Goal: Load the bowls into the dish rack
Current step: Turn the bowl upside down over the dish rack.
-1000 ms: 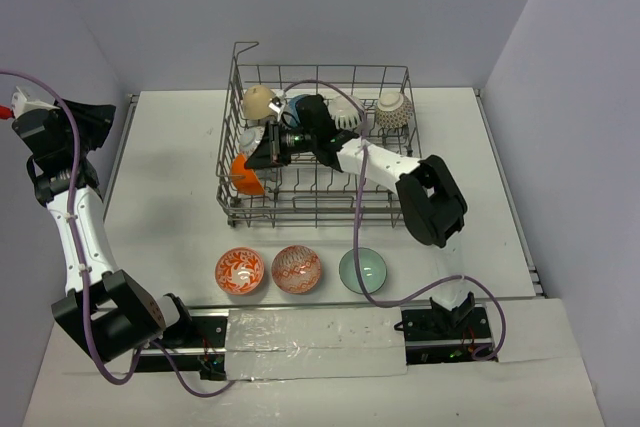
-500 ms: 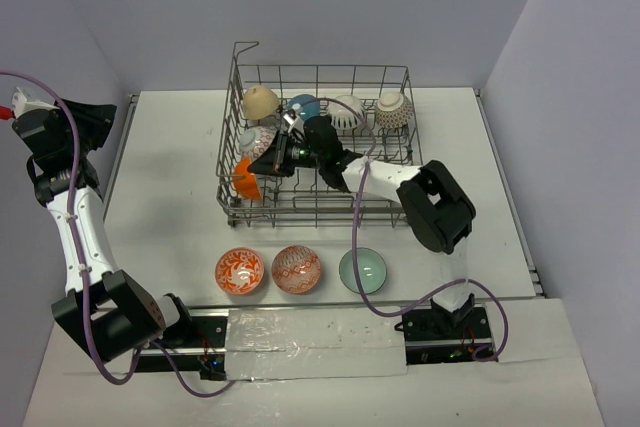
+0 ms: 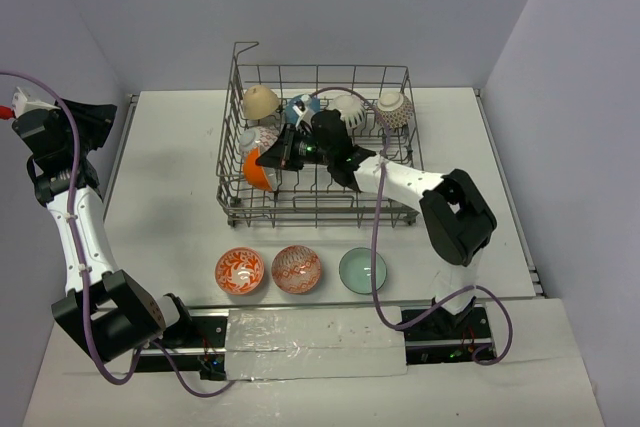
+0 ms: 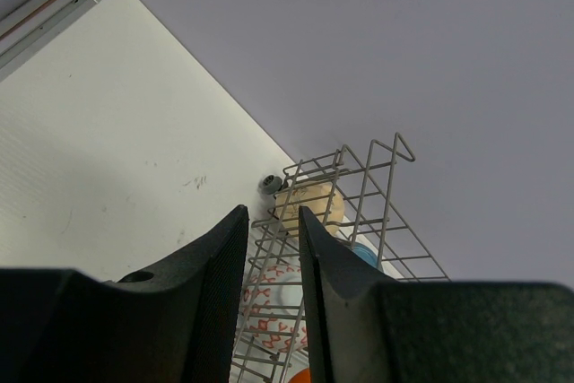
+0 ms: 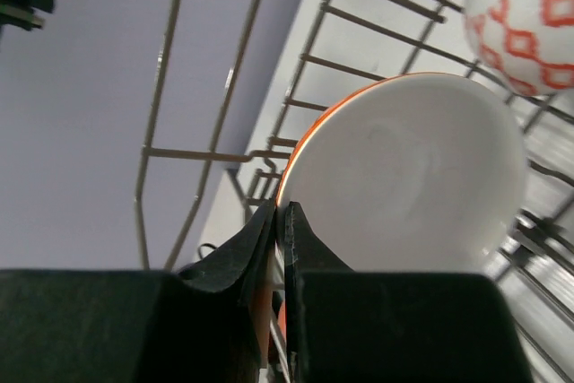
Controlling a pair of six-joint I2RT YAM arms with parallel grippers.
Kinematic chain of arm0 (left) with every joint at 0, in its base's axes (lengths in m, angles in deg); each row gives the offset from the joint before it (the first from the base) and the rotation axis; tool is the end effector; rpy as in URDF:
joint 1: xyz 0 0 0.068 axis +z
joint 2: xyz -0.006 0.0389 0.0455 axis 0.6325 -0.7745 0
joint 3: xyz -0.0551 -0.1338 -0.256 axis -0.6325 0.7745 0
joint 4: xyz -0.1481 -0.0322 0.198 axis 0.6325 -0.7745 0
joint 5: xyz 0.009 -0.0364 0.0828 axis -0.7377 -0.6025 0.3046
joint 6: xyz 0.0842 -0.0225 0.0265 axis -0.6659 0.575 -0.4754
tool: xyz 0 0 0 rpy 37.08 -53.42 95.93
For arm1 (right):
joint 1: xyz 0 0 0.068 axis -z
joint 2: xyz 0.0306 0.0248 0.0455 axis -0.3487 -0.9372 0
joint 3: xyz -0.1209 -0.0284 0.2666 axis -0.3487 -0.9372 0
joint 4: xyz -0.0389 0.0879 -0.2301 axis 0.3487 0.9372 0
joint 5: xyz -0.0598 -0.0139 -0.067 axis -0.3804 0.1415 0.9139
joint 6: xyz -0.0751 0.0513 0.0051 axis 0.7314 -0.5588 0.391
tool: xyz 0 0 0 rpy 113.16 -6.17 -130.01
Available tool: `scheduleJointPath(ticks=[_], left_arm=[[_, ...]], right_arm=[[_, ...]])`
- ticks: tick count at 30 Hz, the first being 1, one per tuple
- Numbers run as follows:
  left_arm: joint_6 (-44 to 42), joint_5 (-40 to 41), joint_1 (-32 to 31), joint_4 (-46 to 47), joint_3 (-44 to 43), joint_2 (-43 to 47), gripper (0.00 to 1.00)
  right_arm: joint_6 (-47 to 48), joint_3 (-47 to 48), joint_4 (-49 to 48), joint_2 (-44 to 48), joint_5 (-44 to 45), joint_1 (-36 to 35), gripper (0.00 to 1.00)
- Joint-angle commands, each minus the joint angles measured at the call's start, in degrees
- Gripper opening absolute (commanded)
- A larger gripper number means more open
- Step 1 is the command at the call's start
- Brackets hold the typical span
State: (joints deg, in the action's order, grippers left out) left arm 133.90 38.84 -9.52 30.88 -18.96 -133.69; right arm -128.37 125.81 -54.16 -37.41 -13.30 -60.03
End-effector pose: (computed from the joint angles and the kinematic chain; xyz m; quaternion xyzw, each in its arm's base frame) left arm 0.2805 0.1261 0.3921 -0.3857 0.6670 -0.2383 0.5913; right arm 0.3364 0.3298 0.2806 -0.0723 0.7726 0.5661 0.2781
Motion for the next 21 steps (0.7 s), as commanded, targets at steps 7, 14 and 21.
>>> scheduleJointPath(ticks=[7, 14, 21], left_arm=[[0.1, -0.7, -0.7, 2.5, 0.3, 0.3, 0.34], [0.0, -0.8, -0.8, 2.5, 0.3, 0.2, 0.34], [0.0, -0.7, -0.8, 2.5, 0.3, 0.2, 0.34]], right_arm=[[8.7, 2.0, 8.8, 3.6, 3.1, 0.1, 0.00], [6.2, 1.5, 3.9, 3.4, 2.3, 0.0, 0.00], [2.6, 2.2, -0.2, 2.8, 1.3, -0.3, 0.00]])
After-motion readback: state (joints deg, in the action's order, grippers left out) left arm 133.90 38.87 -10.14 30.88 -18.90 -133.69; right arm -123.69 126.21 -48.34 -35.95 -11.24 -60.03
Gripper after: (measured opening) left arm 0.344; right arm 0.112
